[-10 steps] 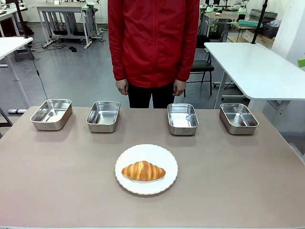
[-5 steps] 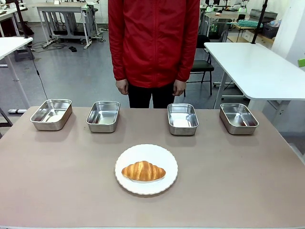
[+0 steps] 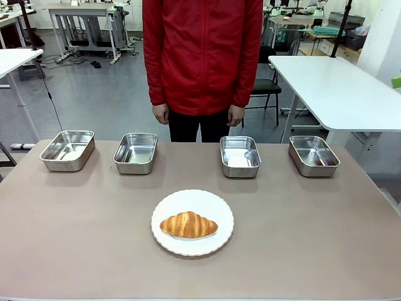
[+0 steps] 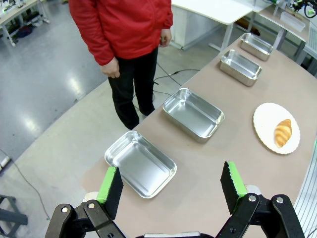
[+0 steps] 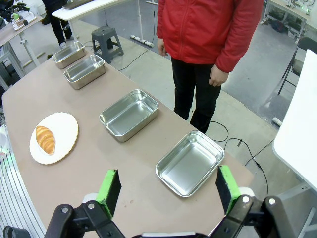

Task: Place the bread in the container.
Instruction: Place the Butter Roll into the Airtight Container indicated by the human.

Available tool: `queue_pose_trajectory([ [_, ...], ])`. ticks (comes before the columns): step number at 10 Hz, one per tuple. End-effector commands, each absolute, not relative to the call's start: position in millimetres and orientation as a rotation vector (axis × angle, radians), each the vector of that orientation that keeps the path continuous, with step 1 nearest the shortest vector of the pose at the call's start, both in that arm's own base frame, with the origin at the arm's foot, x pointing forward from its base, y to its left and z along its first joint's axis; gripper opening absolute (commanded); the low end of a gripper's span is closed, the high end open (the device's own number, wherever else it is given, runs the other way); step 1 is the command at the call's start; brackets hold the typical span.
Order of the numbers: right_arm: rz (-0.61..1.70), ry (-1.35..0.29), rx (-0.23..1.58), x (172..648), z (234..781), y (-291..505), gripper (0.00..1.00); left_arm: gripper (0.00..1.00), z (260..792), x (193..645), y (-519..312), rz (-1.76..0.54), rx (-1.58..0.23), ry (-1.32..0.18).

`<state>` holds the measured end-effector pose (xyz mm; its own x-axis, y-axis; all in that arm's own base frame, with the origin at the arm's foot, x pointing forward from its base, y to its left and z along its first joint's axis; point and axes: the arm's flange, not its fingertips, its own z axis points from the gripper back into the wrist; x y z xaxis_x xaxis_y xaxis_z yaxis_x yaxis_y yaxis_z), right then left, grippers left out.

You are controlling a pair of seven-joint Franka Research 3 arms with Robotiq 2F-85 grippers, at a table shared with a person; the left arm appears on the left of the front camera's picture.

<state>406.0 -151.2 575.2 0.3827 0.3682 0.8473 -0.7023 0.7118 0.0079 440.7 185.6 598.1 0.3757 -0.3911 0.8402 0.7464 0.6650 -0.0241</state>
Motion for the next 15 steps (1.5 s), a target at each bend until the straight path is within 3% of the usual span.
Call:
queue_pose_trajectory([
  [1,0.709,-0.964,0.407,406.7,575.5,-150.8,1.00,1.00,598.7,439.5,185.9,-0.757,-0.440,-0.929],
  [15,0.709,-0.964,0.407,406.7,575.5,-150.8,1.00,1.00,598.7,439.5,185.9,-0.757,-0.440,-0.929],
])
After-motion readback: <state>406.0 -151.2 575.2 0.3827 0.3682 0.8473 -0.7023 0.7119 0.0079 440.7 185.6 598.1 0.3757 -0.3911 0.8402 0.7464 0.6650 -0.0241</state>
